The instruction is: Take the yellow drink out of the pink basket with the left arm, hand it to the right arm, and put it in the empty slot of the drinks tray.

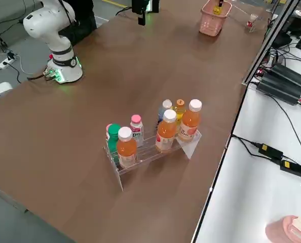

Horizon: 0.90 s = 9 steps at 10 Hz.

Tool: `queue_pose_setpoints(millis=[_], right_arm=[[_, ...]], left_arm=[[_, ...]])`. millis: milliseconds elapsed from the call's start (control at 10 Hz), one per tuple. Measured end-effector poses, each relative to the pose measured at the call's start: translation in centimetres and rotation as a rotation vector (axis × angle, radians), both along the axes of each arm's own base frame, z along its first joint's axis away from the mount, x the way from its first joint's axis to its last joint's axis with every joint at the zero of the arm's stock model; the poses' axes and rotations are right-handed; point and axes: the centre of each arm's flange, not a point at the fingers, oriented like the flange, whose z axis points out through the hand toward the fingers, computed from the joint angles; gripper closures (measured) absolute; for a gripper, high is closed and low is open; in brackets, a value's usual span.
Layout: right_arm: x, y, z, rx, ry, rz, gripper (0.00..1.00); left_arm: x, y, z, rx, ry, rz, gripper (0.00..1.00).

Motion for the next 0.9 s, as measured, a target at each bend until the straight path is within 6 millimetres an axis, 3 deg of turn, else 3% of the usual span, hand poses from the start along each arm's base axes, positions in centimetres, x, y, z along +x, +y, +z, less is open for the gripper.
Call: queue_pose_setpoints(millis=[200, 500, 900], right_arm=[[0.0, 0.0, 0.0, 0.0, 0.0, 0.0, 0.01], [0.0, 0.0, 0.0, 0.0, 0.0, 0.0, 0.01], [0.0, 0.0, 0.0, 0.0, -0.001, 0.0, 0.01]], left_arm=[[-0.3, 0.0, -0.1, -0.001, 0.004, 0.0, 0.12], [-0.3, 0.0, 0.0, -0.001, 0.001, 0.001, 0.33], [-0.4, 0.2, 1.1, -0.006, -0.018, 0.004, 0.42]])
